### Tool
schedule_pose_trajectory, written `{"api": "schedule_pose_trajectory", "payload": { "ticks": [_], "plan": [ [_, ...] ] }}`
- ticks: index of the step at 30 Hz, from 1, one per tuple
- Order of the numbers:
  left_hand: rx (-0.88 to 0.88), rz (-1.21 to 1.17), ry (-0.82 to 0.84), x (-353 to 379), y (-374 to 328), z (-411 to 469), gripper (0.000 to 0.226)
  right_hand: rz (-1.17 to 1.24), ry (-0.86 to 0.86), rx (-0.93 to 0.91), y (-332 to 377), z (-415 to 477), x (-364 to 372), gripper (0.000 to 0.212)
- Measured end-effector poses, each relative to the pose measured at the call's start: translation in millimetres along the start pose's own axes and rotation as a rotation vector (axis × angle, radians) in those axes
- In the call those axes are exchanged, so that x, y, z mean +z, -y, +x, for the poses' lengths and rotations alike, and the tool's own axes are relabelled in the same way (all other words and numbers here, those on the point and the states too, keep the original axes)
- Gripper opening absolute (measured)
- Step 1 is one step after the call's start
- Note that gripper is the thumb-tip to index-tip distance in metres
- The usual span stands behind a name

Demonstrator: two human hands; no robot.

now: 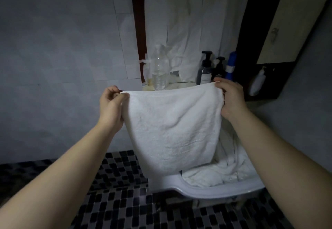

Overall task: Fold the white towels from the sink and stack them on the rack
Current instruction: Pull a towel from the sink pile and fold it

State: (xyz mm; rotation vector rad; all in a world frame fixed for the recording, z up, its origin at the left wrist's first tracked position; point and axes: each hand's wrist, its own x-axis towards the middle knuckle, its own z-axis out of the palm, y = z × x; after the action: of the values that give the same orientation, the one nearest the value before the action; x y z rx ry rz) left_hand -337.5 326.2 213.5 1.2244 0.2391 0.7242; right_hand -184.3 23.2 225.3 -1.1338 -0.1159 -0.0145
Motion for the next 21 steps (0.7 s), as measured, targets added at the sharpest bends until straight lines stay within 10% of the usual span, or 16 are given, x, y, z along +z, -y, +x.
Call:
{"api": "schedule_pose_trajectory", "payload": {
  "ticks": [21],
  "plan": [
    [-0.297, 0.099, 0.014, -29, 76, -48, 0.019, -0.184, -0.061, 0.219, -76, -30, -47, 0.018]
  ]
}}
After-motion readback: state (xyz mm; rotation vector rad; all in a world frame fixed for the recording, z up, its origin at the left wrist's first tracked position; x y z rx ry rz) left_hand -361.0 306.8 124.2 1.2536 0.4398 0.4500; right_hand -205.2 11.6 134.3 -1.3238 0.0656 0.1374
